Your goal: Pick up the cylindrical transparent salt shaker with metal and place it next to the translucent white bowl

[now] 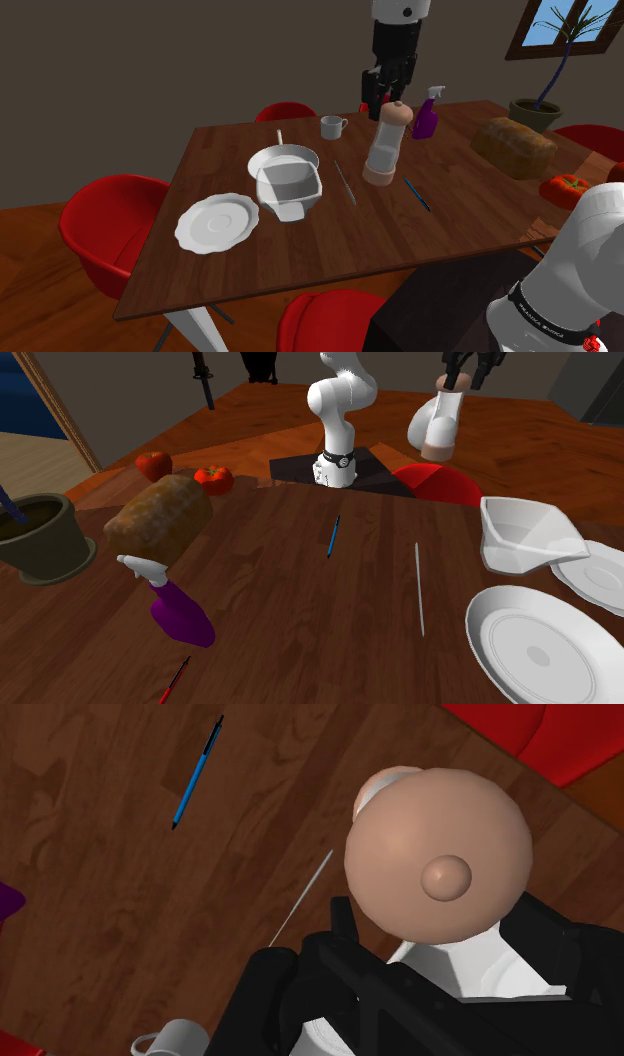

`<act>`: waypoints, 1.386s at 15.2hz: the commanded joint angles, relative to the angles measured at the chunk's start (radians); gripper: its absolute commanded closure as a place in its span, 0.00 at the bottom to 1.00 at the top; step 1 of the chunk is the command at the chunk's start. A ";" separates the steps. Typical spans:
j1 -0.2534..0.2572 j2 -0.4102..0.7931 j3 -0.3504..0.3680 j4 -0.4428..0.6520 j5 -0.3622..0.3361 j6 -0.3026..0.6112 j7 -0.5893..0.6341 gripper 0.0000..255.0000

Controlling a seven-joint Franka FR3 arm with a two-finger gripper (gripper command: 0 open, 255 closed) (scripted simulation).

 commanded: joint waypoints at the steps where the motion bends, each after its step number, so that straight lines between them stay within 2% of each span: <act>1: 0.000 -0.003 0.000 -0.033 0.000 0.031 0.002 1.00; 21: 0.003 -0.002 0.003 -0.302 -0.003 0.299 0.024 1.00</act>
